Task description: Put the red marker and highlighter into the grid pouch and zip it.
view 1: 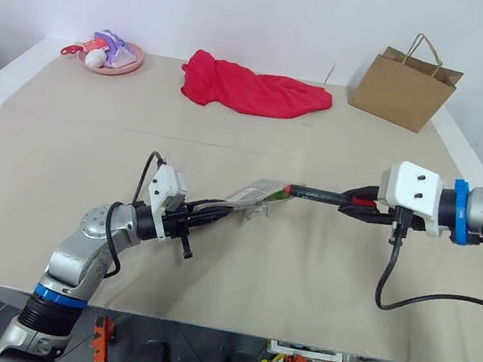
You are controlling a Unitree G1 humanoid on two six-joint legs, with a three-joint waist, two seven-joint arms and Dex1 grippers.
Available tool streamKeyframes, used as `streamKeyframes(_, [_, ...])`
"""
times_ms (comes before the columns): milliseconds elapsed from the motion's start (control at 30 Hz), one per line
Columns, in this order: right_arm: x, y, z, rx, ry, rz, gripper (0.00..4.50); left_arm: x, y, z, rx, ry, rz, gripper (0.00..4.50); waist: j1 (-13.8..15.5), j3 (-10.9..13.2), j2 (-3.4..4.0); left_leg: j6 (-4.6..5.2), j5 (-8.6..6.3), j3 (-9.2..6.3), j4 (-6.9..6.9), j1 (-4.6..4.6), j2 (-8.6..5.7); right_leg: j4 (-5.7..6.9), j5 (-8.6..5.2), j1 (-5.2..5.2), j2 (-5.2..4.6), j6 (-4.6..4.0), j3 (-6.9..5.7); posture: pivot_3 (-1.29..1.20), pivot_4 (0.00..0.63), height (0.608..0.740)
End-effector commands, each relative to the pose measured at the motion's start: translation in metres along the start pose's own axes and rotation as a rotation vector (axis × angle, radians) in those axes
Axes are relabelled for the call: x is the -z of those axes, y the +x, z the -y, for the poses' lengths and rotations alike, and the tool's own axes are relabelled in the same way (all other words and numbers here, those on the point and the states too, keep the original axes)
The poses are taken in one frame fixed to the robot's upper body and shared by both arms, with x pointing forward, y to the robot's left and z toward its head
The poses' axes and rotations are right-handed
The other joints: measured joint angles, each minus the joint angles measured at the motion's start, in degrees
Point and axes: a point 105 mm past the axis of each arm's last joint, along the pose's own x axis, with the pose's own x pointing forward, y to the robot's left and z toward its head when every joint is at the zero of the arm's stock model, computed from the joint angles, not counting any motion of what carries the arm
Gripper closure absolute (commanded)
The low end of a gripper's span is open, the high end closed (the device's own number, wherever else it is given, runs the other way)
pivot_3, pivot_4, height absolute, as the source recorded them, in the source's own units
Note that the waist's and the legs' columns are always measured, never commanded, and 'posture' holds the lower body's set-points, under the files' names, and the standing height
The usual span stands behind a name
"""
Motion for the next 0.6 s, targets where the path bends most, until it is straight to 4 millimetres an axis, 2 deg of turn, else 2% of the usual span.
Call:
streamKeyframes(33, [-0.005, 0.001, 0.004, 0.006, -0.049, -0.004, 3.94, -0.014, 0.002, 0.003, 0.018, 0.053, 0.027, 4.5, -0.01, 0.0, 0.0, 0.0, 0.0, 0.01, 0.0, 0.0, 0.0, 0.0, 0.0, 0.0, 0.0, 0.01, 0.0, 0.0, 0.15, 0.74])
streamKeyframes(433, [0.005, 0.016, 0.004, -0.008, -0.058, -0.016, 3.94, -0.012, -0.002, 0.002, 0.007, 0.06, 0.024, 4.5, 0.02, 0.0, 0.0, 0.0, 0.0, -0.01, 0.0, 0.0, -0.02, 0.01, 0.1, 0.01, 0.0, -0.16, -0.03, 0.0, 0.15, 0.74])
streamKeyframes(600, [-0.003, 0.038, -0.001, -0.072, -0.141, -0.01, 3.94, -0.01, -0.002, 0.003, 0.019, 0.057, 0.019, 4.5, -0.15, 0.0, 0.0, 0.0, 0.0, 0.04, 0.01, 0.05, 0.01, 0.01, 0.15, 0.01, 0.05, -0.24, -0.01, 0.0, 0.15, 0.74])
